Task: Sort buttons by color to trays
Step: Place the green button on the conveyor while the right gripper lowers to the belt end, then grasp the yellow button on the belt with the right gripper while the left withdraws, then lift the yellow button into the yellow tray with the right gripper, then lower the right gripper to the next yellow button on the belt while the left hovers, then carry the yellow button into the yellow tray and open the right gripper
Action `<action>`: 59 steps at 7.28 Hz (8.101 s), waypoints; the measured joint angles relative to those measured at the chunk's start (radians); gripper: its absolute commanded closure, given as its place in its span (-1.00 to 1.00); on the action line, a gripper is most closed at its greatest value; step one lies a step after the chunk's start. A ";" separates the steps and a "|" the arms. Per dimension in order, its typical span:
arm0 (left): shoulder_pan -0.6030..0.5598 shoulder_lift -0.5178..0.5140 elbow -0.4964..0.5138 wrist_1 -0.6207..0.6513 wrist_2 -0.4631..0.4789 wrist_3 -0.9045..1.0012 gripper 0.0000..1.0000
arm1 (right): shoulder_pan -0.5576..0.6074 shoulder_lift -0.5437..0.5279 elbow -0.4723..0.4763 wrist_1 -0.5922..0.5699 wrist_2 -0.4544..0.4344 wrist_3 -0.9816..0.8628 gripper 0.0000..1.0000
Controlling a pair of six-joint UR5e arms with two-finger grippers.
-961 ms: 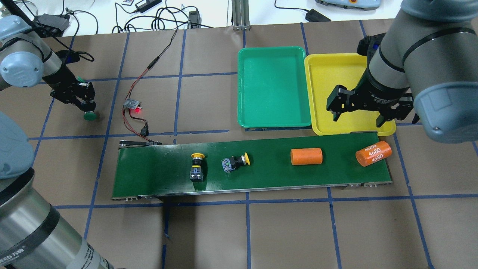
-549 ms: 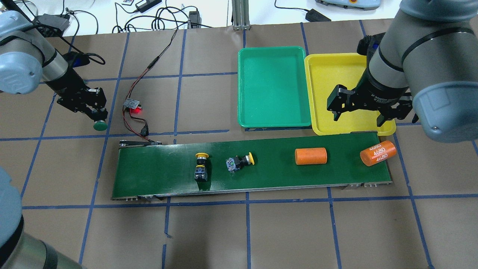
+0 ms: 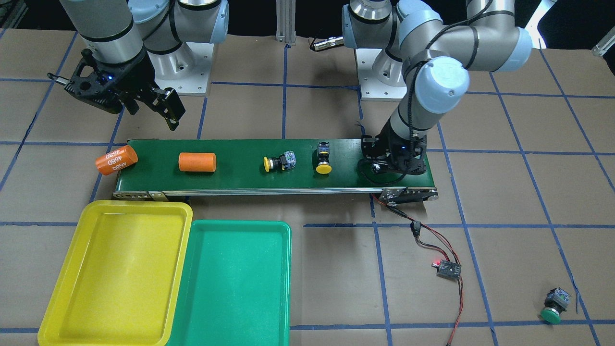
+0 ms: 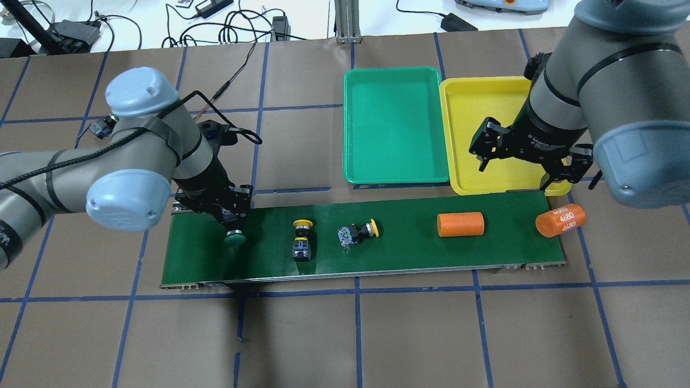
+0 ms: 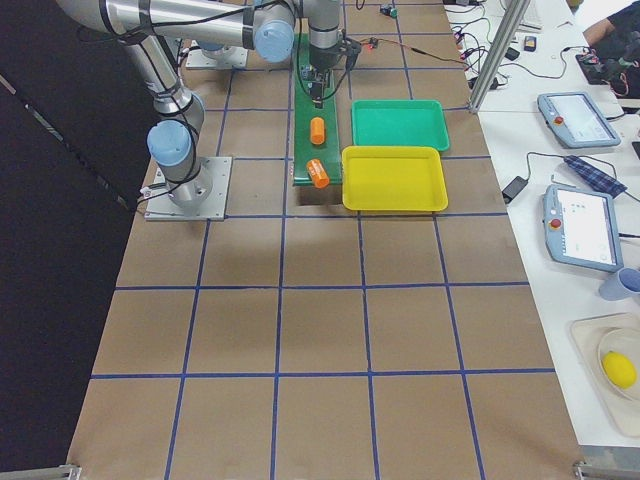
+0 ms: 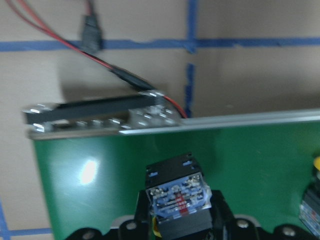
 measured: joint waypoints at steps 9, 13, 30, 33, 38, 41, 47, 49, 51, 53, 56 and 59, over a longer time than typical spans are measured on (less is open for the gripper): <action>0.071 0.008 -0.040 0.060 0.012 0.127 -1.00 | 0.165 0.162 0.085 -0.274 0.083 0.668 -1.00; 0.317 -0.162 0.304 -0.059 0.028 0.365 -1.00 | 0.168 0.246 0.084 -0.284 0.082 0.748 -1.00; 0.548 -0.811 0.963 -0.126 0.037 0.998 1.00 | 0.197 0.282 0.091 -0.378 0.014 0.758 1.00; 0.483 -0.673 0.881 -0.264 0.036 0.839 1.00 | 0.014 0.311 -0.024 -0.392 -0.023 0.486 1.00; 0.241 -0.211 0.339 -0.252 0.023 0.283 1.00 | -0.125 0.612 -0.259 -0.484 -0.030 0.260 -1.00; 0.107 -0.095 0.101 -0.093 0.001 -0.082 1.00 | -0.071 0.435 -0.096 -0.461 -0.023 0.243 -1.00; -0.003 0.000 -0.045 -0.009 -0.030 -0.203 -0.63 | 0.138 0.248 0.058 -0.341 -0.037 -0.197 -1.00; -0.005 0.010 -0.065 -0.007 -0.030 -0.204 -1.00 | 0.142 0.249 0.077 -0.326 -0.027 -0.281 -1.00; -0.004 0.013 -0.038 -0.015 -0.028 -0.205 -1.00 | 0.143 0.252 0.097 -0.264 -0.018 -0.311 -1.00; -0.004 0.014 0.103 -0.142 -0.032 -0.221 -1.00 | 0.144 0.263 0.114 -0.240 -0.003 -0.350 -0.93; -0.051 -0.010 0.337 -0.299 -0.021 -0.247 -1.00 | 0.132 0.279 0.139 -0.238 0.005 -0.362 1.00; -0.063 -0.042 0.441 -0.312 0.006 -0.241 -1.00 | 0.112 0.264 0.133 -0.239 -0.004 -0.362 1.00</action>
